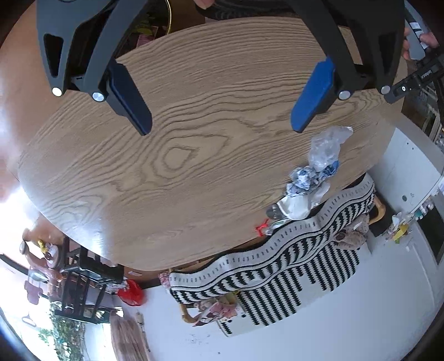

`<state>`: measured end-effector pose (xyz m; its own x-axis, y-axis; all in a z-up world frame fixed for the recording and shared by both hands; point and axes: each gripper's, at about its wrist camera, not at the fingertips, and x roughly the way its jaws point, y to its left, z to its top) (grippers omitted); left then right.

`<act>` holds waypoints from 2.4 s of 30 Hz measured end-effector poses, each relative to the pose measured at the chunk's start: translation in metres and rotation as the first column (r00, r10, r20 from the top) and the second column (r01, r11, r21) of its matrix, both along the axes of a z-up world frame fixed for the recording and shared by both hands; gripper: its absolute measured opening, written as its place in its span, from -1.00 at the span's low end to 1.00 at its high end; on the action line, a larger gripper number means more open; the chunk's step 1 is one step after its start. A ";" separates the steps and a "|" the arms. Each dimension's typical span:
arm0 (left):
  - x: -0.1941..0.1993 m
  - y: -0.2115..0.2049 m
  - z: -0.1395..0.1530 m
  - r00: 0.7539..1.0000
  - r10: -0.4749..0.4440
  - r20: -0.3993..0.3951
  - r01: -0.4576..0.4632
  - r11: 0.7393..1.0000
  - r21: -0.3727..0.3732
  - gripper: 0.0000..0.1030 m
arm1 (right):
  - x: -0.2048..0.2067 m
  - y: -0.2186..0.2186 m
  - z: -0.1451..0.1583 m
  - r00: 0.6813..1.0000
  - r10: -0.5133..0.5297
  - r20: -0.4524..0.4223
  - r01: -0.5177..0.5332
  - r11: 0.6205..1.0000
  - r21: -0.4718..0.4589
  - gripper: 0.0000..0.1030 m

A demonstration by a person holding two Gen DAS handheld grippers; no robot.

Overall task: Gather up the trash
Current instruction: 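Return both grippers to the remaining trash on the table, then grasp the plastic wrap with the left gripper while the right grasps crumpled paper, then lift the clear wrap with the left gripper while the right lifts the blue-white paper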

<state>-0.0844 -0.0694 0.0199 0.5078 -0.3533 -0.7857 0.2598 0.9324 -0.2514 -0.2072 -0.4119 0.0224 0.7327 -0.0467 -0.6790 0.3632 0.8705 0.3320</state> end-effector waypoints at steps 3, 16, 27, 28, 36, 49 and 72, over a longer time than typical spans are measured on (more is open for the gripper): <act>0.003 0.000 -0.003 1.000 0.000 -0.004 0.000 1.000 0.005 0.88 | 0.001 -0.002 -0.004 1.000 -0.003 -0.008 0.003 1.000 0.012 0.88; 0.035 0.013 -0.008 0.999 0.044 -0.009 -0.043 0.999 0.022 0.88 | 0.024 -0.001 -0.007 1.000 0.002 -0.005 -0.002 0.999 0.033 0.88; 0.078 0.022 -0.015 0.997 0.074 -0.020 -0.073 0.997 0.014 0.88 | 0.103 0.036 0.026 0.991 0.116 0.065 -0.114 0.993 -0.034 0.88; 0.081 0.020 -0.015 0.998 0.066 -0.023 -0.066 0.998 0.003 0.88 | 0.114 0.040 0.028 0.990 0.121 0.067 -0.119 0.992 -0.044 0.88; 0.109 -0.045 -0.035 0.994 -0.109 -0.028 0.109 0.994 0.013 0.88 | 0.194 0.056 0.015 0.992 0.127 0.016 -0.126 0.991 -0.052 0.88; 0.146 -0.073 -0.068 0.972 -0.236 0.006 0.236 0.971 0.032 0.34 | 0.278 0.106 -0.046 0.959 0.246 -0.137 -0.259 0.962 -0.082 0.55; 0.144 -0.041 -0.050 0.988 -0.151 0.029 0.151 0.989 -0.006 -0.95 | 0.218 0.023 -0.056 0.997 0.037 -0.075 -0.040 0.998 -0.043 -0.49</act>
